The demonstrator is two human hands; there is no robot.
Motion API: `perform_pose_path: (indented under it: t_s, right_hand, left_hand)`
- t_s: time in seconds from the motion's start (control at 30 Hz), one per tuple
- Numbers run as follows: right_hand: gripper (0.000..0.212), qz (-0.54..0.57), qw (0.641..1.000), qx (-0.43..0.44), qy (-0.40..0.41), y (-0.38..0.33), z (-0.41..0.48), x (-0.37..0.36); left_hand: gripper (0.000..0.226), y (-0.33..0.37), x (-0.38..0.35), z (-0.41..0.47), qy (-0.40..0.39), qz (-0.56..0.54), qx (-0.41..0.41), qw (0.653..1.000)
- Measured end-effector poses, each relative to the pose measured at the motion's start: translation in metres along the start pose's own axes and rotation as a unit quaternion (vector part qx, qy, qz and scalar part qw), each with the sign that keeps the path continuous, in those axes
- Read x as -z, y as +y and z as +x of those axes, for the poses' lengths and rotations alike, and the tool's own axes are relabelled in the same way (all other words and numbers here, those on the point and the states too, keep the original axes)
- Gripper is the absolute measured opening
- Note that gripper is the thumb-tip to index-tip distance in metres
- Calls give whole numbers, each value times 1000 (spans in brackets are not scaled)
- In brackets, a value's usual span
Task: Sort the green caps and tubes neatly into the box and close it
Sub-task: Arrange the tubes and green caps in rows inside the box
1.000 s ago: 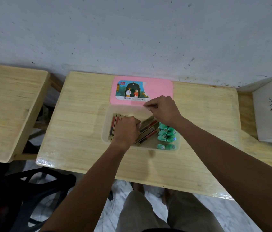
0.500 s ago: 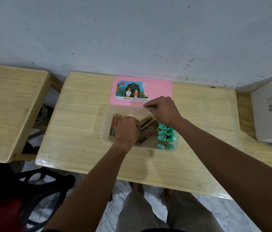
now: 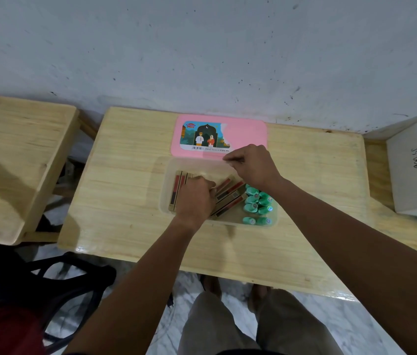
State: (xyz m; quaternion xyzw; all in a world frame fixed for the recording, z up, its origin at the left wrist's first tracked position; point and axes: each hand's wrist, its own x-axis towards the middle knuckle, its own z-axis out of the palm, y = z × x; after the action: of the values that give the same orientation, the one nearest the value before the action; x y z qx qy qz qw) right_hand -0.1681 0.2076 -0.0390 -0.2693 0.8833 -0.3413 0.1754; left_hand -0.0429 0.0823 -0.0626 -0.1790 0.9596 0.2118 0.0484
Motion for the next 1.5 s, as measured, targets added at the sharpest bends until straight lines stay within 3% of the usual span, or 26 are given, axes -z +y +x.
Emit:
perform_pose_path:
  t_s: [0.3, 0.63, 0.8, 0.97, 1.2, 1.37, 1.5]
  right_hand:
    - [18, 2, 1000, -6, -3, -1, -1, -1]
    - [19, 3, 1000, -3, 0, 0, -1, -1]
    - [19, 6, 1000, -5, 2, -1, -1, -1]
    - [18, 7, 1000, -9, 4, 0, -1, -2]
    - [18, -4, 1000, 0, 7, 0, -1, -3]
    - [18, 4, 1000, -6, 6, 0, -2, -2]
    - [18, -3, 1000, -9, 4, 0, -1, -2]
  left_hand:
    - [17, 2, 1, 3, -22, -2, 21, 1000]
    - [12, 17, 11, 8, -32, 139, -21, 990]
    - [10, 22, 10, 9, -37, 132, 14, 990]
    - [10, 20, 9, 10, -39, 84, 29, 995]
    - [13, 8, 12, -4, 5, -90, 52, 995]
    - [32, 7, 27, -19, 20, -170, 120, 978]
    - [16, -1, 44, -31, 87, -166, 174, 967]
